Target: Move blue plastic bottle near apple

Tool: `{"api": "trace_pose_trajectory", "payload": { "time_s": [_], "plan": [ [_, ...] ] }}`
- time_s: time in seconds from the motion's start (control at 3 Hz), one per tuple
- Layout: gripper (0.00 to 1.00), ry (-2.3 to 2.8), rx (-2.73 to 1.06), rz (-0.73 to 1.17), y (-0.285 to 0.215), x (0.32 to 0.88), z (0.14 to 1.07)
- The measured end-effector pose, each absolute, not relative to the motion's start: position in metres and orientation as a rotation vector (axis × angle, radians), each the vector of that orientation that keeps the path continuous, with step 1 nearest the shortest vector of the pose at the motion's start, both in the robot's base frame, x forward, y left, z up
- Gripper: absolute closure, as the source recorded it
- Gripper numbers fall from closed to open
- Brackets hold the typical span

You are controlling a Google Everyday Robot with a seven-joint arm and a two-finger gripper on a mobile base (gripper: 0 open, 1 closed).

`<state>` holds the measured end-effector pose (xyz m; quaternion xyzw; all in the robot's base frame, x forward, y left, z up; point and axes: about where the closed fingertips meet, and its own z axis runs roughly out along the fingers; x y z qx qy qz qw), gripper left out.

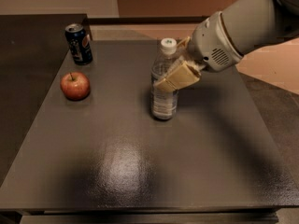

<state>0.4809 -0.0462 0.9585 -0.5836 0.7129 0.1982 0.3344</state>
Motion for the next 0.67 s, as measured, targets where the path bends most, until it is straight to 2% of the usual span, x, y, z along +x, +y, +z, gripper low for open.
{"api": "trace_pose_trajectory", "payload": {
  "time_s": [0.33, 0.67],
  "plan": [
    [1.0, 1.823, -1.522, 0.538, -0.022, 0.495, 0.979],
    [1.0, 1.787, -1.549, 0.57, 0.01, 0.505, 0.992]
  ]
}}
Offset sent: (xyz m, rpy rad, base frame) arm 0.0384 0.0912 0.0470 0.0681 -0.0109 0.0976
